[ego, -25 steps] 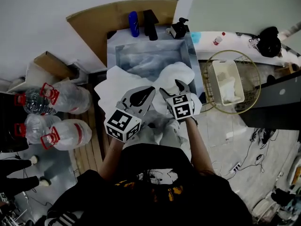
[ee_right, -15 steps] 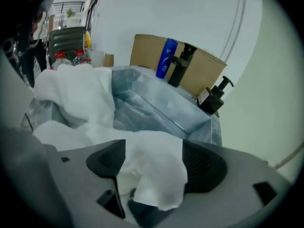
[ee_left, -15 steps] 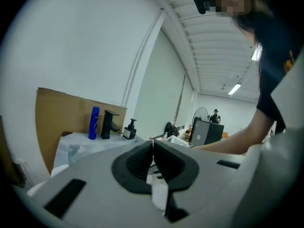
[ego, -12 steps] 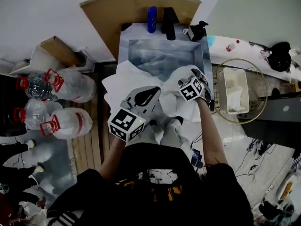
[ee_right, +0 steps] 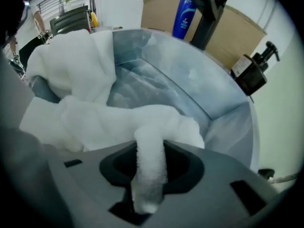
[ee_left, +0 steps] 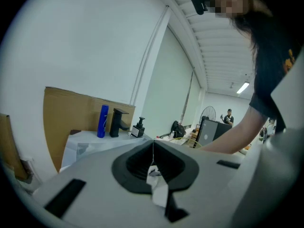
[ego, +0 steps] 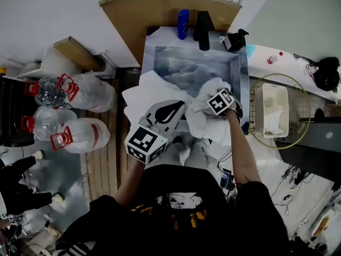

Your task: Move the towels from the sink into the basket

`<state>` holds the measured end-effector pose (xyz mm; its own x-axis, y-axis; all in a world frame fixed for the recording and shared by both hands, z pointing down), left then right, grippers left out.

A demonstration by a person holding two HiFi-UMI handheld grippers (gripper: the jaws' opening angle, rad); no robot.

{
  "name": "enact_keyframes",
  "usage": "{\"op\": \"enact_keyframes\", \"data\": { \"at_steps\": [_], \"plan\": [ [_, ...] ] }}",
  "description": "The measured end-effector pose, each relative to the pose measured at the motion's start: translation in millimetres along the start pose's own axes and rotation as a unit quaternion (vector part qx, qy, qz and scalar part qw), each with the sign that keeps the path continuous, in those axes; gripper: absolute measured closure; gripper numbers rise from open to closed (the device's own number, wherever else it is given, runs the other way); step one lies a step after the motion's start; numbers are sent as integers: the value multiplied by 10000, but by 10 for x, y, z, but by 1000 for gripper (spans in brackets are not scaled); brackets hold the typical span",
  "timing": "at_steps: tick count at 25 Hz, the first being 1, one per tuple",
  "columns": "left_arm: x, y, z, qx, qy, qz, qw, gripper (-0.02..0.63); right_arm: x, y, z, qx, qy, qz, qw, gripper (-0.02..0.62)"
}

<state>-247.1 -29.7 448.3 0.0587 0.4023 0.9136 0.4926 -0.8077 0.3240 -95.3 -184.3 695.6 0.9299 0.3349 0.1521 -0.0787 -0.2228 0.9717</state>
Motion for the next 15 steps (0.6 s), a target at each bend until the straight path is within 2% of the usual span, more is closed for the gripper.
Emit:
{"op": "enact_keyframes", "data": {
  "at_steps": [3, 5, 9, 15],
  "plan": [
    [-16, -2, -6, -4, -10, 16, 10000, 598, -56, -279, 99, 411, 409, 621, 9964, 502],
    [-33, 12, 2, 36, 16, 39, 10000, 598, -98, -555, 150, 546, 875, 1161, 9879, 507],
    [-100, 50, 81, 225, 156, 117, 9996, 598, -102, -1165, 185, 799, 1505, 2076, 9633, 509],
    [-235, 132, 225, 589, 385, 252, 9972, 598, 38, -2132, 230, 1405, 2071, 3148, 9156, 511]
  ]
}}
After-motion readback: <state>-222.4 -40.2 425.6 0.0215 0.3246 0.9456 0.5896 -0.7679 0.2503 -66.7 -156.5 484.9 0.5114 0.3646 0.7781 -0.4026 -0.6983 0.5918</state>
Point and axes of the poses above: the fingertips, and each gripper's own axes: y forward along the fingers, z to its right, x out of its underside, the point moved 4 cm from there along -y, backward along the fingers, and after that the axes turned 5 degrees about -z, right-handed, at the moved point
